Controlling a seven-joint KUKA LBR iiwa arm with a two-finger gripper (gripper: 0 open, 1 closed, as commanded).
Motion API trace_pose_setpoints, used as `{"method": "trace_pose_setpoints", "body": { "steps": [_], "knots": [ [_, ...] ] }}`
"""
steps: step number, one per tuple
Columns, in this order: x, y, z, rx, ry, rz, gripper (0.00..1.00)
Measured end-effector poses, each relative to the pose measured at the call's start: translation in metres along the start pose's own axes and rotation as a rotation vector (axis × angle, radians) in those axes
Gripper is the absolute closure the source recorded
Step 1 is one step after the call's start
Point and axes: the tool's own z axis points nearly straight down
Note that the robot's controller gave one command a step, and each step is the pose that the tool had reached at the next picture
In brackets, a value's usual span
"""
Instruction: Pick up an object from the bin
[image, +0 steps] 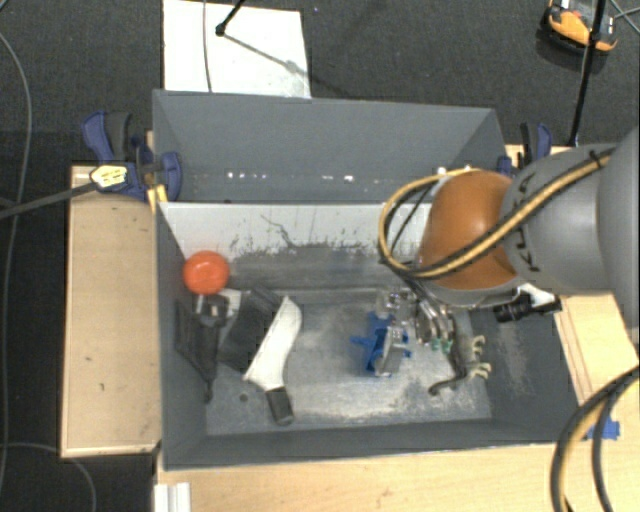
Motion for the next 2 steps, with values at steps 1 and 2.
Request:
{"method": "trace_pose_setpoints", "body": {
  "steps": [1,2],
  "knots": [
    [0.0,0.001,-0.01,-0.001,-0.002,-0.001,1.0],
    [0.001,0.0,-0.024,-0.001,-0.001,-0.002,1.0]
  ]
}}
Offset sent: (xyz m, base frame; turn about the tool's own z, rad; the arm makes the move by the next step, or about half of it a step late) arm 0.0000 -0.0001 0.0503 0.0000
